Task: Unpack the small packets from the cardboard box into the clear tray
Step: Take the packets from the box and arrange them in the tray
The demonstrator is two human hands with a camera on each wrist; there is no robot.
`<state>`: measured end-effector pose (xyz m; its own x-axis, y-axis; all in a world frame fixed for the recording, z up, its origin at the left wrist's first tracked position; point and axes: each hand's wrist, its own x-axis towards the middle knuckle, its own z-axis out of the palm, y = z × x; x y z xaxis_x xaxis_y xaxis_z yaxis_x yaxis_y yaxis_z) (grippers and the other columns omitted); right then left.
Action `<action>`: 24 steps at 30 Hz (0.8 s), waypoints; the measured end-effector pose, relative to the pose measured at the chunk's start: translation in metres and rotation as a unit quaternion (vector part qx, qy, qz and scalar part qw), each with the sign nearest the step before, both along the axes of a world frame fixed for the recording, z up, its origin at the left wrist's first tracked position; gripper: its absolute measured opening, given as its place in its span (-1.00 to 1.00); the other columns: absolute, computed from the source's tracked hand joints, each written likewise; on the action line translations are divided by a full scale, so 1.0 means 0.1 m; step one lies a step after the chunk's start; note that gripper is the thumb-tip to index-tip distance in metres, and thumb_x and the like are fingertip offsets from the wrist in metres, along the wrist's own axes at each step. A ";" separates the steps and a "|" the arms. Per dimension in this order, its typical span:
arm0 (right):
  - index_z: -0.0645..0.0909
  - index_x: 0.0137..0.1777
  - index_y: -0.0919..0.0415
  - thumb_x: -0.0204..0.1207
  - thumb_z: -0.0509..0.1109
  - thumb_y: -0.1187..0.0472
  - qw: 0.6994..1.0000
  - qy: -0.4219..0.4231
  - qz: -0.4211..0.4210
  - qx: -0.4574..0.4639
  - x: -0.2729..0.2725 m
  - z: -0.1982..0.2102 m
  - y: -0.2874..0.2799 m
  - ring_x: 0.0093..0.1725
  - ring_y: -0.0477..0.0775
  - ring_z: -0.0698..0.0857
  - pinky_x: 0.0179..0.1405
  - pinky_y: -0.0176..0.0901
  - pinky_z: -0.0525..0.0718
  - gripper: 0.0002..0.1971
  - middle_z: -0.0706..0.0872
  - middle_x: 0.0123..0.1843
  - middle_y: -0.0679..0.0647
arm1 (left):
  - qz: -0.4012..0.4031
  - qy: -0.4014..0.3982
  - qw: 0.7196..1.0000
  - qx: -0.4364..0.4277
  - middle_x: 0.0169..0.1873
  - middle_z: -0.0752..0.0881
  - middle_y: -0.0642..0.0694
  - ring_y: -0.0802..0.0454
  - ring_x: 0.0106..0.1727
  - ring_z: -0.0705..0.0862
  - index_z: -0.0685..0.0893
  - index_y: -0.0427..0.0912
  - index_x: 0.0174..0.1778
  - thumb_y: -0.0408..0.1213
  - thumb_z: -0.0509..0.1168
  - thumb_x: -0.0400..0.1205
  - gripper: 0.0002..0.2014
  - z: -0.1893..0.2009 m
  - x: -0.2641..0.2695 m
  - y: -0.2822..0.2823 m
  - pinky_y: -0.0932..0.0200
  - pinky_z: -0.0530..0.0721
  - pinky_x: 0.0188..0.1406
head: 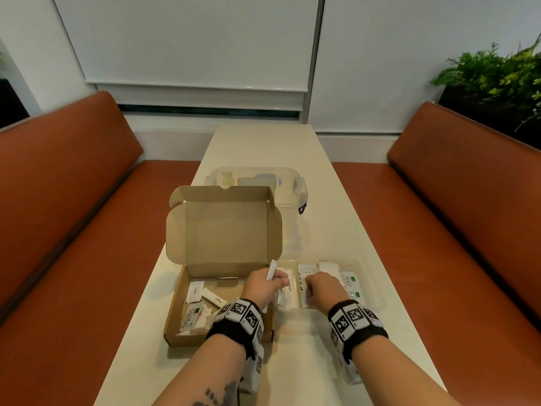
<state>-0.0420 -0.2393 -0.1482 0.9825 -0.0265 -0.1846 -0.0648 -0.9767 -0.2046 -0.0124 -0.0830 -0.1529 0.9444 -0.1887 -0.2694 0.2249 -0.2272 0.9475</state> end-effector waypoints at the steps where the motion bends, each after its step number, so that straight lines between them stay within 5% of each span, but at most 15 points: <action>1: 0.19 -0.47 0.03 0.48 0.21 0.34 1.000 -0.003 -0.003 0.002 0.00 0.00 0.00 -0.20 0.07 0.46 -0.21 -0.23 0.37 -0.63 0.48 -0.20 0.07 | -0.001 0.001 1.000 0.000 -0.35 0.71 0.07 0.26 -0.43 0.55 0.76 -0.09 -0.27 -0.35 0.46 0.50 -0.92 0.00 0.00 0.00 0.43 0.46 -0.46; 6: 0.19 -0.47 0.04 0.50 0.19 0.37 1.000 -0.009 -0.010 0.024 -0.02 0.01 0.01 -0.21 0.09 0.46 -0.23 -0.24 0.37 -0.62 0.47 -0.26 0.07 | -0.003 0.029 1.000 0.009 -0.21 0.78 -0.01 0.18 -0.36 0.55 0.75 -0.10 -0.30 -0.31 0.39 0.56 -0.87 0.05 0.00 0.00 0.28 0.50 -0.35; 10: 0.25 -0.44 0.06 0.42 0.30 0.41 0.996 -0.028 -0.022 0.079 -0.04 0.04 -0.01 -0.22 0.06 0.47 -0.39 -0.28 0.33 -0.64 0.36 -0.39 -0.08 | 0.043 0.121 0.987 -0.094 -0.38 0.73 -0.16 0.16 -0.66 0.38 0.69 -0.29 -0.18 -0.02 0.06 0.76 -0.54 0.14 0.02 -0.04 0.31 0.34 -0.64; 14: 0.42 -0.25 0.14 0.47 0.41 0.21 0.965 -0.127 -0.070 0.220 -0.07 0.10 0.06 -0.33 -0.03 0.48 -0.31 -0.22 0.44 -0.80 0.50 -0.40 -0.06 | 0.087 0.137 0.971 -0.178 -0.47 0.54 -0.16 0.18 -0.70 0.36 0.59 -0.35 -0.21 -0.33 0.03 0.76 -0.68 0.20 0.01 -0.11 0.38 0.34 -0.73; 19: 0.50 -0.27 0.25 0.46 0.48 -0.01 0.885 -0.089 -0.113 0.443 -0.10 0.27 0.22 -0.40 -0.06 0.67 -0.33 -0.19 0.67 -0.65 0.74 -0.33 0.19 | 0.071 0.057 0.987 -0.130 -0.26 0.63 -0.17 -0.03 -0.25 0.60 0.59 -0.24 -0.05 -0.36 0.15 0.73 -0.87 0.24 -0.01 -0.19 0.10 0.64 -0.15; 21: 0.49 -0.22 0.20 0.38 0.57 0.09 0.866 -0.059 -0.116 0.483 -0.12 0.28 0.22 -0.41 -0.05 0.72 -0.38 -0.28 0.69 -0.70 0.74 -0.35 0.13 | 0.080 0.025 0.990 -0.113 -0.22 0.63 -0.13 0.00 -0.20 0.59 0.60 -0.24 0.05 -0.35 0.19 0.71 -0.90 0.23 -0.01 -0.20 0.15 0.60 -0.16; 24: 0.48 -0.13 0.25 0.35 0.57 0.35 0.851 -0.049 -0.129 0.507 -0.15 0.25 0.20 -0.37 0.05 0.75 -0.30 -0.14 0.77 -0.71 0.70 -0.42 0.10 | 0.093 0.033 0.985 -0.143 -0.03 0.65 -0.28 -0.18 -0.03 0.65 0.58 -0.24 0.02 -0.42 0.22 0.69 -0.94 0.23 -0.01 -0.21 -0.03 0.66 0.00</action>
<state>-0.0569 -0.2195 -0.1229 0.9800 -0.1204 -0.1582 -0.1841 -0.2497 -0.9507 -0.0137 -0.1038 -0.1304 0.9522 -0.0911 -0.2917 0.3000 0.0974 0.9490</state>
